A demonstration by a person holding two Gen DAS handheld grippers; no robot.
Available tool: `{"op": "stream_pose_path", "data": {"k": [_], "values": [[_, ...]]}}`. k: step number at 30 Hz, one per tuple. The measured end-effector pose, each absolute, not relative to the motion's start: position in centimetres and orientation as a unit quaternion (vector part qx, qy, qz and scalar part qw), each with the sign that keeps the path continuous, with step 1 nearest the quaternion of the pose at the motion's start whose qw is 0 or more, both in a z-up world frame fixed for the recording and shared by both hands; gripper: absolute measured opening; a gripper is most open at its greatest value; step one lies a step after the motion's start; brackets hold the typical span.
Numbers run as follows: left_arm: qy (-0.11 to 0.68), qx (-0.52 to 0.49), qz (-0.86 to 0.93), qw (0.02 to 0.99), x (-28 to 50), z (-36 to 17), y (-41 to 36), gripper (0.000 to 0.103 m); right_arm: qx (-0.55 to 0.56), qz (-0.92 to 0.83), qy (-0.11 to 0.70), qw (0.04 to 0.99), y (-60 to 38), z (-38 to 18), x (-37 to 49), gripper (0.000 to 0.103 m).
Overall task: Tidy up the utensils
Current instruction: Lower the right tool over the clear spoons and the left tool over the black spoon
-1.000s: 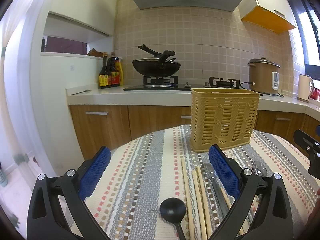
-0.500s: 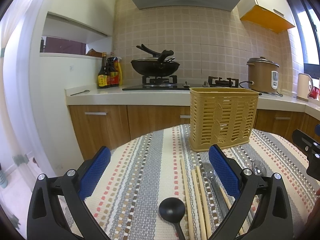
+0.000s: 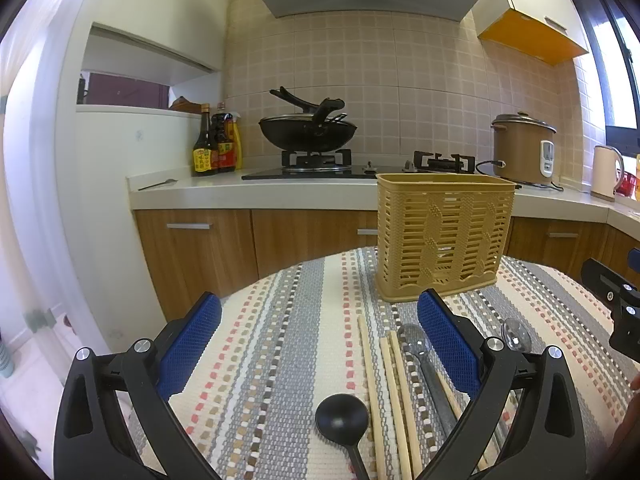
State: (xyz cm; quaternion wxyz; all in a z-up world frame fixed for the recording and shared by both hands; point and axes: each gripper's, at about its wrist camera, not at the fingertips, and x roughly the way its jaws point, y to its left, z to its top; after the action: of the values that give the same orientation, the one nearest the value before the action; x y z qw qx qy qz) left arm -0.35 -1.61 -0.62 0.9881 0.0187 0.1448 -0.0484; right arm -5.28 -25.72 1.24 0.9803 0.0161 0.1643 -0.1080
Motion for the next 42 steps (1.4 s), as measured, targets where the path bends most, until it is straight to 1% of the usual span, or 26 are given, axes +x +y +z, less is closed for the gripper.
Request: {"op": "stream_pose_path", "data": {"k": [8,11,12,14,18,21,22,23,25,26,28,30,32,33,35,36,37,39,42], "values": [[0.154,0.014,-0.054,0.986,-0.1,-0.7,-1.4,0.095,0.017,-0.136,0.168,0.976,-26.2,1.2,-5.1,0.096],[0.204,-0.010,-0.081,0.976,1.3,-0.3,0.0,0.095,0.032,-0.131,0.205,0.969,-27.1,1.2,-4.1,0.096],[0.217,-0.016,-0.087,0.972,1.7,0.0,0.6,0.093,0.034,-0.123,0.219,0.967,-27.4,1.4,-3.7,0.096],[0.248,-0.032,-0.103,0.963,2.9,0.8,1.9,0.092,0.031,-0.113,0.233,0.965,-27.6,2.1,-3.3,0.096],[0.338,-0.018,-0.136,0.931,5.2,1.7,3.0,0.082,0.008,-0.113,0.280,0.953,-27.4,3.6,-1.9,0.087],[0.412,0.008,-0.152,0.898,6.2,1.0,2.7,0.072,0.001,-0.101,0.325,0.940,-27.1,3.8,-0.6,0.085],[0.441,0.010,-0.163,0.883,6.6,0.5,2.7,0.071,0.005,-0.094,0.343,0.935,-27.2,3.8,-0.2,0.085],[0.459,0.007,-0.172,0.872,6.7,0.1,2.7,0.071,0.016,-0.089,0.362,0.928,-27.4,3.8,0.3,0.085],[0.502,-0.013,-0.192,0.843,7.3,-0.9,3.0,0.063,0.033,-0.086,0.390,0.916,-27.8,3.8,0.9,0.085],[0.514,-0.019,-0.198,0.835,7.4,-1.2,3.0,0.062,0.033,-0.082,0.403,0.911,-27.9,3.9,1.3,0.085],[0.545,-0.037,-0.205,0.812,7.9,-2.1,3.2,0.061,0.022,-0.068,0.430,0.900,-27.8,4.0,2.3,0.079],[0.569,-0.055,-0.212,0.792,8.5,-2.9,3.1,0.061,0.026,-0.051,0.469,0.881,-27.8,3.3,3.5,0.063],[0.590,-0.070,-0.208,0.777,8.9,-3.6,2.9,0.061,0.048,-0.036,0.512,0.857,-28.1,2.0,4.6,0.055],[0.598,-0.074,-0.207,0.770,9.0,-4.1,2.7,0.061,0.067,-0.020,0.537,0.841,-28.3,1.0,5.2,0.053],[0.612,-0.083,-0.203,0.760,9.3,-4.5,2.5,0.061,0.099,-0.002,0.574,0.813,-28.5,-0.8,6.0,0.053],[0.620,-0.091,-0.199,0.753,9.5,-5.0,2.4,0.059,0.114,0.005,0.590,0.799,-28.6,-1.8,6.5,0.051],[0.624,-0.095,-0.194,0.751,9.7,-5.2,2.3,0.056,0.120,0.008,0.597,0.793,-28.6,-2.3,6.8,0.049],[0.626,-0.095,-0.181,0.752,10.1,-5.4,2.1,0.056,0.123,0.004,0.603,0.788,-28.4,-3.0,7.6,0.044],[0.627,-0.095,-0.173,0.753,10.1,-5.5,1.7,0.056,0.125,0.008,0.611,0.782,-28.1,-3.4,7.7,0.040]]}}
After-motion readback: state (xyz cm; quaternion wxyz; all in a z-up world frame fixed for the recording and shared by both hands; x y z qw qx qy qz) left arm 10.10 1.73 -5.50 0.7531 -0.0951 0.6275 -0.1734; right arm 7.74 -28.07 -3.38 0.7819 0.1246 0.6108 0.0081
